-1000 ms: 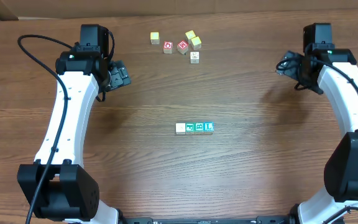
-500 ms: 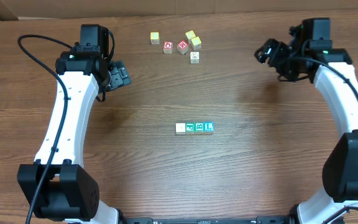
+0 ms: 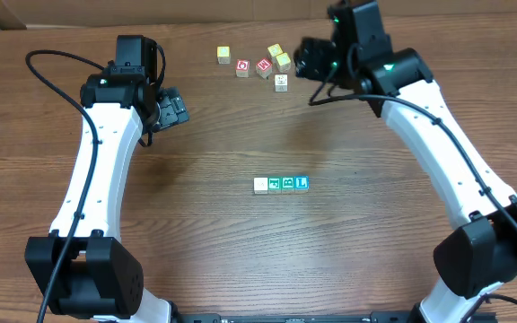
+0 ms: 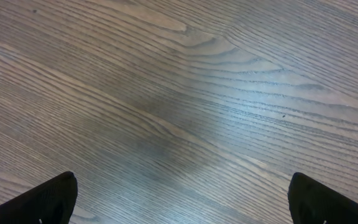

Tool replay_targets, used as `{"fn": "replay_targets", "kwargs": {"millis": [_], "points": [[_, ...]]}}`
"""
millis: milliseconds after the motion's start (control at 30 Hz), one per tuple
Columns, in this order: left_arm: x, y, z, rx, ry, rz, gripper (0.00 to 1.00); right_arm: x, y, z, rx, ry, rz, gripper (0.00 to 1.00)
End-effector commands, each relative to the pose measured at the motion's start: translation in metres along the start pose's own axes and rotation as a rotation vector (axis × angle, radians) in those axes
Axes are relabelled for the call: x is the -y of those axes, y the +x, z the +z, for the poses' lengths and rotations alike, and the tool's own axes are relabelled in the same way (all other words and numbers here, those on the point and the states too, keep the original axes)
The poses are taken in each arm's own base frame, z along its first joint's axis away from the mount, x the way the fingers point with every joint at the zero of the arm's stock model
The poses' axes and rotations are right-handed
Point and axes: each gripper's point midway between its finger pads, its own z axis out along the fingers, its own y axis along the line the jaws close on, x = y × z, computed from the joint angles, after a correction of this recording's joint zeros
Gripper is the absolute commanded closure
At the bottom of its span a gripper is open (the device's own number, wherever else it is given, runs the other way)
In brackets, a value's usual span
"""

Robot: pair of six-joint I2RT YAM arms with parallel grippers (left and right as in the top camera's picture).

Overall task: Flip 5 blocks
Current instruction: 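Move the right gripper over the white tree-picture block in the cluster, then grasp the white tree block with the right gripper and lift it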

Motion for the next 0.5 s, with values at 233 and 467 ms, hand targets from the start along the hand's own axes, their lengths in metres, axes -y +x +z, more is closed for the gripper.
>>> {"fn": "replay_targets", "kwargs": {"millis": [233, 467], "points": [[-0.004, -0.007, -0.005, 0.024, -0.012, 0.002, 0.00, 0.023, 0.043, 0.100, -0.063, 0.128, -0.029, 0.18], [-0.004, -0.007, -0.005, 0.024, -0.012, 0.002, 0.00, 0.022, 0.066, 0.146, -0.062, 0.134, -0.117, 0.30]]}}
